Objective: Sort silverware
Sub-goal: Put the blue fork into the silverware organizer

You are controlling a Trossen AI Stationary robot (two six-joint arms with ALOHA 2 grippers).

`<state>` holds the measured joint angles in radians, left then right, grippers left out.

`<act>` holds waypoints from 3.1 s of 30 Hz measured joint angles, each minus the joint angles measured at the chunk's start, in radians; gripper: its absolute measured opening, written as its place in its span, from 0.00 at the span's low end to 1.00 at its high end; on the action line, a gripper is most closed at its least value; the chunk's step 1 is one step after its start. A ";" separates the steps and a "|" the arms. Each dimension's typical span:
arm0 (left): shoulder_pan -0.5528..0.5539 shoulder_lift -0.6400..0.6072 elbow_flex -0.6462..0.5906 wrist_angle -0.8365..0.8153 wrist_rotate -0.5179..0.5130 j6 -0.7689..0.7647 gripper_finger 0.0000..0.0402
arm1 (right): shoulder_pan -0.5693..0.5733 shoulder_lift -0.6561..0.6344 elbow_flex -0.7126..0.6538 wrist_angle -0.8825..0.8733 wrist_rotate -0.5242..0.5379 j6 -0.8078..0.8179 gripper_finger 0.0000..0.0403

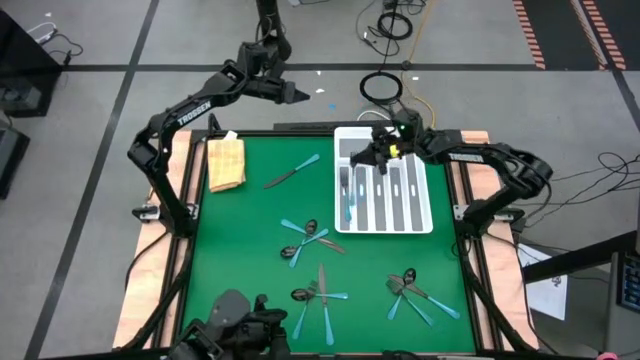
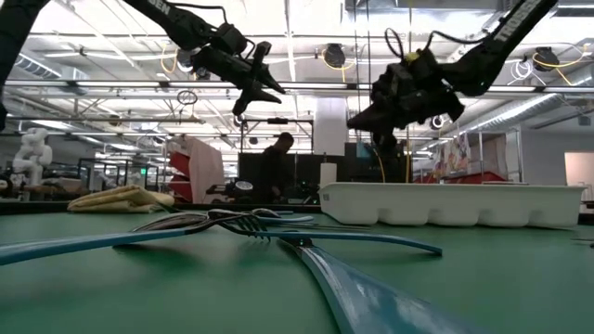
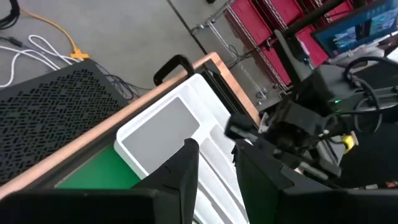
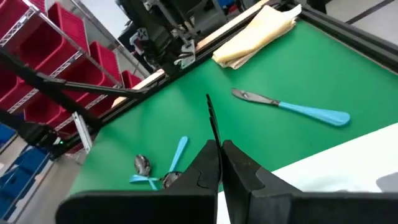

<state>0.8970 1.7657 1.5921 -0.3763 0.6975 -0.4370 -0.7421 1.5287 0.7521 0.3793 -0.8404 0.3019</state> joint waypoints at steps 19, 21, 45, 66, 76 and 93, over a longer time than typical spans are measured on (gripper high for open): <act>0.000 0.000 0.000 -0.015 0.000 0.031 0.27 | 0.070 0.252 0.003 0.121 0.120 0.027 0.00; 0.000 0.000 0.000 -0.020 0.000 0.035 0.27 | 0.070 0.251 0.003 0.116 0.122 0.026 0.00; 0.000 0.000 0.000 -0.036 -0.006 0.060 0.27 | 0.072 0.251 0.003 0.081 0.137 0.039 0.29; 0.001 0.000 0.000 -0.097 -0.040 0.111 0.27 | 0.053 0.251 0.011 0.075 0.206 0.088 0.42; 0.000 0.001 0.000 -0.190 -0.094 0.153 0.27 | 0.005 0.225 0.016 0.019 0.287 0.079 0.42; -0.172 0.010 -0.103 -0.374 -0.506 0.412 0.27 | -0.130 -0.217 0.021 -0.183 0.446 -0.163 0.42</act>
<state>0.7248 1.7756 1.4893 -0.7506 0.1915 -0.0245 -0.8722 1.3115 0.7734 0.1965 -0.3946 0.1390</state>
